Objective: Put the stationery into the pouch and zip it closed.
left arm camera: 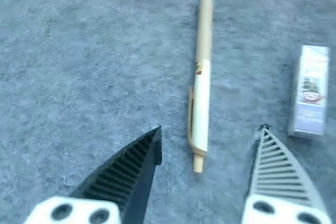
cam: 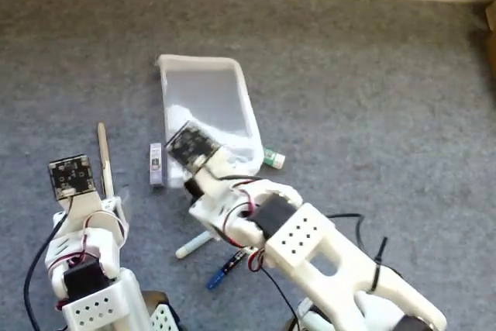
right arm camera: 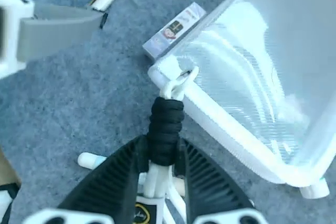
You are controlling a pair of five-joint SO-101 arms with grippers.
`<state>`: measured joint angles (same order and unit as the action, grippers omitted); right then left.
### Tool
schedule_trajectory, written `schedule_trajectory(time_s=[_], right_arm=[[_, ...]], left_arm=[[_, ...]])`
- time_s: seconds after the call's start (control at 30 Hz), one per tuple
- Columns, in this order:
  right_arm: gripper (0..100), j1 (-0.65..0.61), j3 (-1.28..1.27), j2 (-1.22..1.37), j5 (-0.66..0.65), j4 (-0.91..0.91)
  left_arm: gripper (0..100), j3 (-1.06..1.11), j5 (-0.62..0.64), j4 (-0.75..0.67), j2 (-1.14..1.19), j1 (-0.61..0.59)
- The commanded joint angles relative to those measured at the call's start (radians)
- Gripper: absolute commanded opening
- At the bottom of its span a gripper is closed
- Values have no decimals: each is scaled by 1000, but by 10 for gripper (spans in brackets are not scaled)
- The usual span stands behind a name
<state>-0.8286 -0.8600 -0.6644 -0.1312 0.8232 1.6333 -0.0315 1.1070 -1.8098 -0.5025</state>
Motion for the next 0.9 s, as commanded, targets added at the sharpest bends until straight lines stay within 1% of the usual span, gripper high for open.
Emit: schedule_trajectory(time_s=[0.0,0.17,0.4,0.57,0.67,0.77,0.87], right_arm=[[5,33,-19,-70,18,1],[5,33,-50,-120,18,1],[5,35,-90,-194,18,1],[5,33,-108,-231,18,1],[5,31,-116,-237,18,1],[5,30,-116,-237,18,2],[5,30,-116,-237,18,5]], left_arm=[[277,-108,5,69,-12,124],[277,-176,8,133,-12,263],[274,-182,11,127,-12,401],[274,-182,12,126,-12,444],[276,-182,63,124,-12,447],[274,-162,80,72,-12,446],[274,-93,80,-26,-12,444]])
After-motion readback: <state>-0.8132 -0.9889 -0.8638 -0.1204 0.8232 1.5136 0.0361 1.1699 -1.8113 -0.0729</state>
